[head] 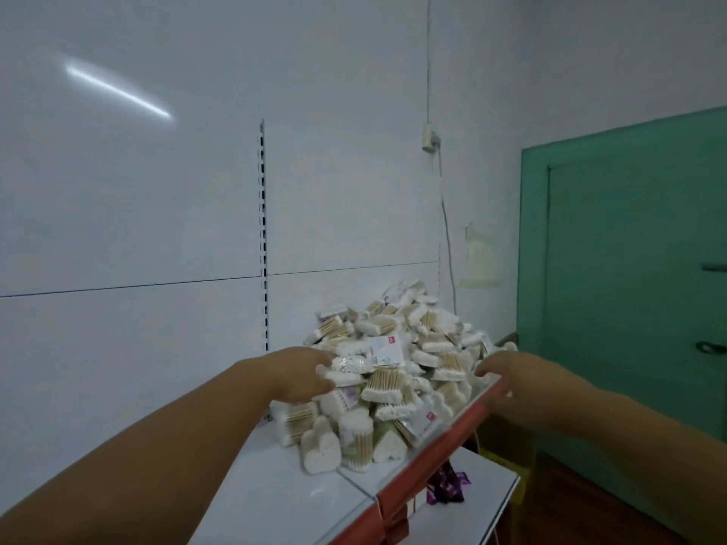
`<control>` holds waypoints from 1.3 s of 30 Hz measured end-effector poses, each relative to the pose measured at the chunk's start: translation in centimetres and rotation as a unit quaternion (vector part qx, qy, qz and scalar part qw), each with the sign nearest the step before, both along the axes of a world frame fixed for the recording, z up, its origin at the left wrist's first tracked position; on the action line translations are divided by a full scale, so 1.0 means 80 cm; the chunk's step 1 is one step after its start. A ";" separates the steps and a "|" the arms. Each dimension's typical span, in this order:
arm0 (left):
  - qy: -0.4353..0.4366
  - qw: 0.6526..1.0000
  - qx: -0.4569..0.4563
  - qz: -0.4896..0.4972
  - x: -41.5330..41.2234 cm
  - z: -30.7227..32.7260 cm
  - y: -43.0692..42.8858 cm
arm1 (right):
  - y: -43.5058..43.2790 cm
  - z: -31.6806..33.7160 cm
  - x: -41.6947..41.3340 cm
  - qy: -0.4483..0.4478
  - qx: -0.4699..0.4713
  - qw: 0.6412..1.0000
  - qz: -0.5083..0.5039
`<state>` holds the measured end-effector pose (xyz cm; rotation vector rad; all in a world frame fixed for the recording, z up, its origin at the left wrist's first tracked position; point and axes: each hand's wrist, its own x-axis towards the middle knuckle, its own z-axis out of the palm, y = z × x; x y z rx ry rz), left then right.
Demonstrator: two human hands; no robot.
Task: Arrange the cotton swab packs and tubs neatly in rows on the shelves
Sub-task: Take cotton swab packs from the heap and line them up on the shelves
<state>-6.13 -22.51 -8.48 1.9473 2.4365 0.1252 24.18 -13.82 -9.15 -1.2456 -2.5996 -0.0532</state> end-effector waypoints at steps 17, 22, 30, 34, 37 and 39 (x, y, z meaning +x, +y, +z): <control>-0.187 0.940 0.269 0.100 -0.108 -0.002 0.172 | 0.246 0.020 -0.297 0.179 0.028 0.969 0.168; -0.275 0.877 0.375 0.123 -0.091 0.000 0.180 | 0.300 0.029 -0.361 0.082 -0.020 0.971 0.226; -0.407 0.735 0.519 0.159 -0.058 -0.014 0.164 | 0.330 0.069 -0.341 0.433 -0.418 0.736 0.312; -0.535 0.686 0.482 0.103 -0.050 -0.014 0.167 | 0.303 0.067 -0.330 0.331 -0.510 0.666 0.433; -0.575 0.667 0.470 0.067 -0.043 -0.017 0.166 | 0.282 0.054 -0.332 0.255 -0.486 0.686 0.478; -0.558 0.665 0.489 0.085 -0.046 -0.015 0.163 | 0.272 0.052 -0.336 0.241 -0.468 0.696 0.488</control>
